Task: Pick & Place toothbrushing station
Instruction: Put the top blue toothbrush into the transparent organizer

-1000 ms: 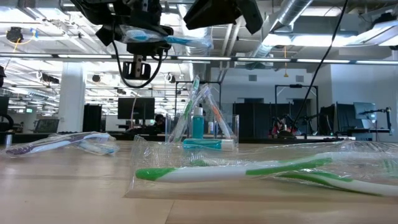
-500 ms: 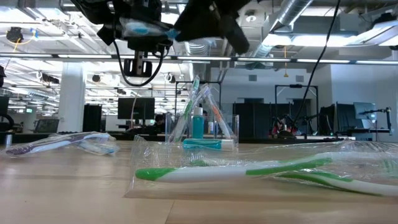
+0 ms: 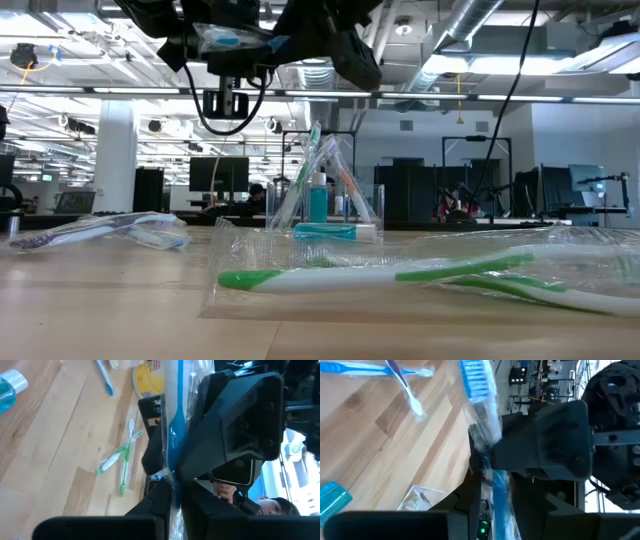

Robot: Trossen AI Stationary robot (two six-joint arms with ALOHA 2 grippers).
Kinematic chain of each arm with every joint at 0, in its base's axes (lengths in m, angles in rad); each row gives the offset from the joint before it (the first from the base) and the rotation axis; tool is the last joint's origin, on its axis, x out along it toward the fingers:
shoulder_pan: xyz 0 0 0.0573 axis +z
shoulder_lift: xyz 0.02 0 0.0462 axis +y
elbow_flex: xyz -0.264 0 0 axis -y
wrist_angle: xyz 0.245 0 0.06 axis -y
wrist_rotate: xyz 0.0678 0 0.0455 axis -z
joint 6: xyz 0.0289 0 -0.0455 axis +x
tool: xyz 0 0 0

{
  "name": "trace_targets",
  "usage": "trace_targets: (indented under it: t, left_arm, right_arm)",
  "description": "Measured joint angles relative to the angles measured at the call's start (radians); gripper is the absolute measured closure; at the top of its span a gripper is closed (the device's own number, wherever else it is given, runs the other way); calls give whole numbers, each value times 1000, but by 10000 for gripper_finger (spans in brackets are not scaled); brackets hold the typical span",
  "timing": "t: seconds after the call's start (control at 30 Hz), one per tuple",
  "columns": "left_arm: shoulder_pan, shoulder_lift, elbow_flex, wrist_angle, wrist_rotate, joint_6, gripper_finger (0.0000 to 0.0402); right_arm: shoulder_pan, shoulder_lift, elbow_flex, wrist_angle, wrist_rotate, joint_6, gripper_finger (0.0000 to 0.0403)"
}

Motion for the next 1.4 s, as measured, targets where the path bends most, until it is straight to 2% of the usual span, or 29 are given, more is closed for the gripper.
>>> trace_targets:
  t: [0.13, 0.3, 0.53, 0.9, 1.03, 1.17, 1.4]
  left_arm:
    - [0, 0, 0, 0, 0, 0, 380]
    - [0, 0, 0, -4, -1, 0, 380]
    - [1, 1, 0, -3, -8, 2, 369]
    - [27, -15, -2, 0, 24, 18, 324]
    - [52, -44, -3, -4, 24, 91, 315]
    - [70, -77, -1, 13, 7, 163, 314]
    - [71, -153, -2, 10, -67, 299, 314]
  right_arm:
    - [0, 0, 0, -3, 24, 7, 330]
    - [1, 0, 0, -9, 23, 6, 388]
    - [2, 0, 0, -27, 20, 33, 394]
    - [3, -2, 0, -50, 15, 73, 394]
    - [1, -6, 3, -65, 3, 112, 394]
    - [2, 0, -2, -106, -73, 172, 394]
    - [-19, -1, -1, -150, -120, 301, 394]
